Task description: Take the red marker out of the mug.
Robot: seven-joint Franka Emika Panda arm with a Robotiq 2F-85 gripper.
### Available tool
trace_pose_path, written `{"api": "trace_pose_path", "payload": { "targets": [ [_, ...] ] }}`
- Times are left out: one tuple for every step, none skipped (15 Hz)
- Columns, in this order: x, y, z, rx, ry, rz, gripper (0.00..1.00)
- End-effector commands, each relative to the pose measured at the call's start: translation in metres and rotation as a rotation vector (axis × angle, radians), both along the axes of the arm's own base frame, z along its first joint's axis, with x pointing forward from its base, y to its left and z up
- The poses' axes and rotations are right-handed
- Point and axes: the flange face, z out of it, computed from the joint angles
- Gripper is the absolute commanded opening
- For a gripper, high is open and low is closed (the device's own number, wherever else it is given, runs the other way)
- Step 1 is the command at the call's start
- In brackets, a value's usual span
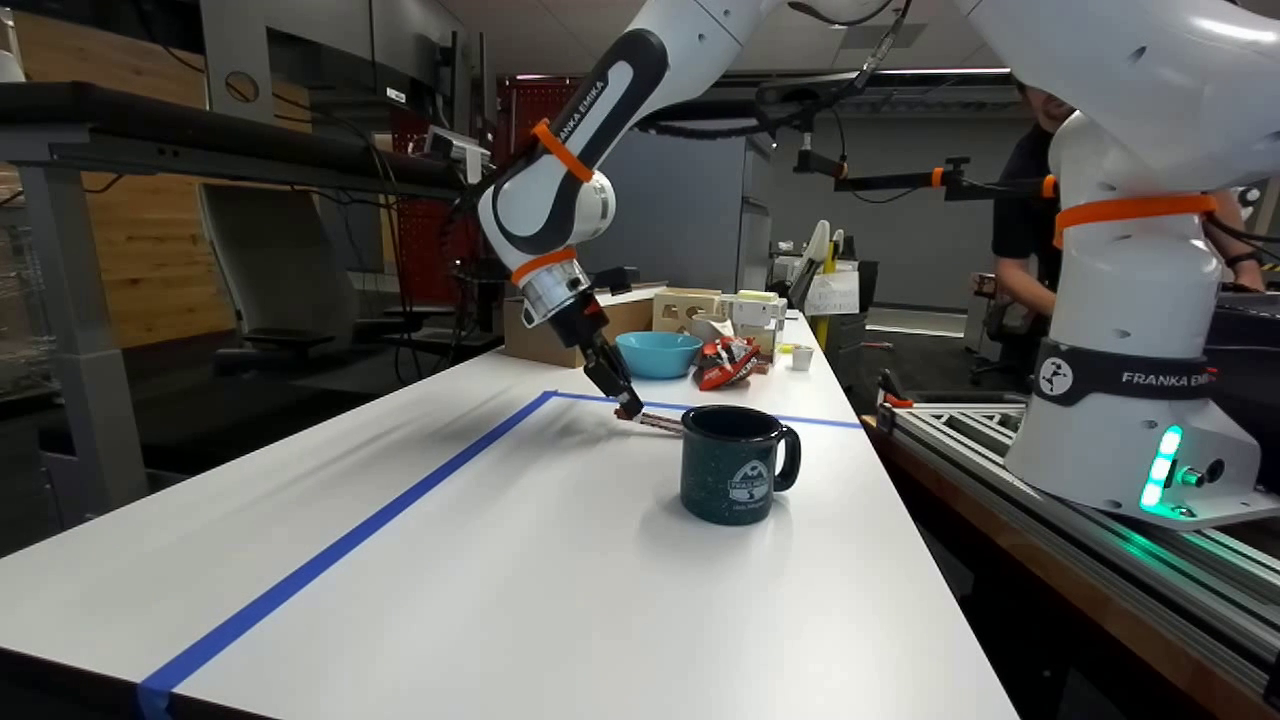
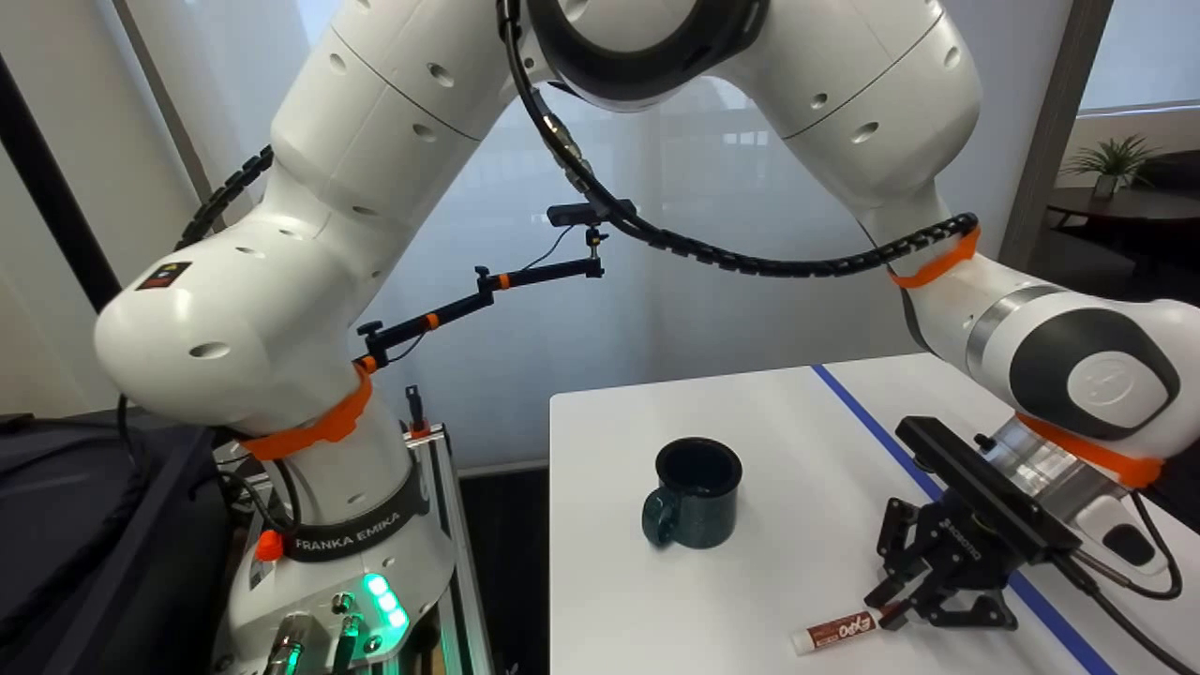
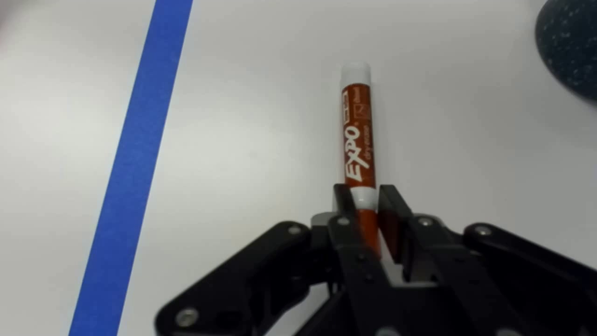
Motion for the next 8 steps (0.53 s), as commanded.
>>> {"api": "trace_pose_path", "payload": {
  "targets": [
    [0.007, -0.001, 0.006, -0.048, -0.026, 0.000, 0.30],
    [0.008, 0.000, 0.008, -0.053, -0.033, -0.003, 0.49],
    [0.007, 0.001, 0.010, -0.054, -0.033, -0.011, 0.54],
    [0.007, 0.003, 0.013, -0.058, -0.036, -0.016, 0.62],
    [0.006, 0.003, 0.016, -0.058, -0.036, -0.021, 0.69],
    [0.005, 0.004, 0.021, -0.065, -0.038, -0.031, 0.77],
    [0.004, 0.006, 0.025, -0.069, -0.038, -0.039, 0.84],
    [0.002, 0.008, 0.032, -0.076, -0.042, -0.051, 0.92]
  ]
}}
